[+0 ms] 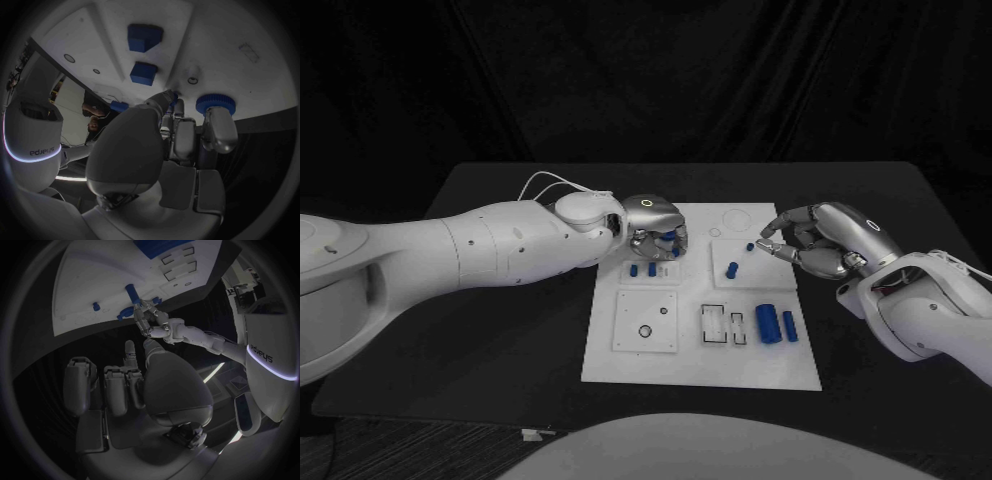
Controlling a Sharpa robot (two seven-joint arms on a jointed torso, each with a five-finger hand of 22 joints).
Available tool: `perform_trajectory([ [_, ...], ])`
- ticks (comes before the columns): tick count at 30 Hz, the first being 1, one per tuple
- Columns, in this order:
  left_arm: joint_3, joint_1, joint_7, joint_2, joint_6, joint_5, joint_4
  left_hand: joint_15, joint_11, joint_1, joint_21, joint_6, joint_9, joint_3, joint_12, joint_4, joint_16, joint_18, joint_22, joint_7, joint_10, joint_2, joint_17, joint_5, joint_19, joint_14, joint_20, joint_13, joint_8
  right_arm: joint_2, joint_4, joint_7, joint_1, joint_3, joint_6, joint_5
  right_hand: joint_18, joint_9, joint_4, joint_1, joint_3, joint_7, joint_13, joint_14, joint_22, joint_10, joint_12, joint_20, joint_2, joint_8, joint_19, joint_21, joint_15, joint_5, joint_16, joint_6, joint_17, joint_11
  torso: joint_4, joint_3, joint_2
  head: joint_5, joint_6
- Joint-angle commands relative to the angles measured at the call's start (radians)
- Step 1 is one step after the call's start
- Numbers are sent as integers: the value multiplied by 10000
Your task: Assemble the parts on the task board
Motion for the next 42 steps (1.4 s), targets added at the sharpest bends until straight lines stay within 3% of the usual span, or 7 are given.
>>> perform_trajectory([
  [1,9,-14,379,-170,-742,1,259,-27,25,20,47,-10,9,-3,-117,-54,-57,41,1466,58,102,108,-5,-31,44,23,-7,-28,-6,-4,7,-211,-18,5,106,20,3,-15,-10,-35,12,7,2628,980,2017,1043,35,-48,-23,-57,278,-65,-72,56,-79,56,2349,-47,7,4,-10,-18,0],
  [7,12,75,365,-708,-1295,2,882,-13,34,-7,18,-118,-16,0,-319,-41,-87,44,1458,59,160,67,-56,-148,44,40,4,-136,-85,14,-40,-228,-20,5,174,72,12,-17,-9,-35,16,8,2628,970,2004,1043,35,-47,-19,-60,260,-104,-71,54,-102,57,2313,-46,13,0,-16,-16,0],
  [12,13,206,229,-1198,-1328,2,1374,-13,33,-31,-14,-193,-34,3,-421,-18,-103,50,1450,43,159,57,-81,-204,34,38,7,-186,-137,98,-110,-225,-30,5,207,105,26,-19,-11,-32,21,9,2628,960,1985,1043,35,-45,-18,-66,232,-163,-70,54,-128,54,2273,-46,7,-4,-21,24,0],
  [20,11,264,-17,-1690,-1085,2,1687,2,55,-40,-131,-238,-49,22,-633,9,-185,68,1423,49,55,34,-205,-279,-15,-17,17,-277,-186,126,-190,-209,-156,5,279,150,38,-24,-12,-29,25,11,2628,950,1968,1043,35,-44,-20,-76,208,-213,-69,52,-152,45,2236,-44,1,5,-34,73,0],
  [26,9,268,-140,-1857,-950,2,1711,8,67,-40,-151,-262,-56,32,-684,16,-204,71,1419,54,22,32,-233,-279,-25,-33,21,-298,-207,144,-255,-197,-249,5,322,193,43,-26,-14,-24,28,11,2628,947,1961,1043,35,-43,-20,-80,197,-237,-69,53,-159,41,2225,-44,-2,34,-86,74,0],
  [30,8,266,-210,-1904,-811,2,1674,14,72,-53,-173,-279,-61,30,-719,30,-221,74,1414,57,2,23,-260,-299,-36,-46,26,-311,-221,171,-294,-204,-289,5,359,217,48,-28,-15,-22,30,12,2628,945,1955,1043,35,-43,-19,-82,188,-255,-68,53,-163,38,2219,-43,35,18,-76,53,0],
  [42,6,219,-308,-1773,-439,2,1370,26,80,-80,-232,-366,-84,36,-806,68,-261,82,1401,49,-32,19,-322,-368,-65,-81,37,-346,-283,166,-323,-212,-318,5,362,233,54,-30,-17,-14,36,13,2628,941,1946,1043,35,-42,-17,-88,175,-284,-68,54,-173,33,2204,-43,-11,28,-65,67,0],
])
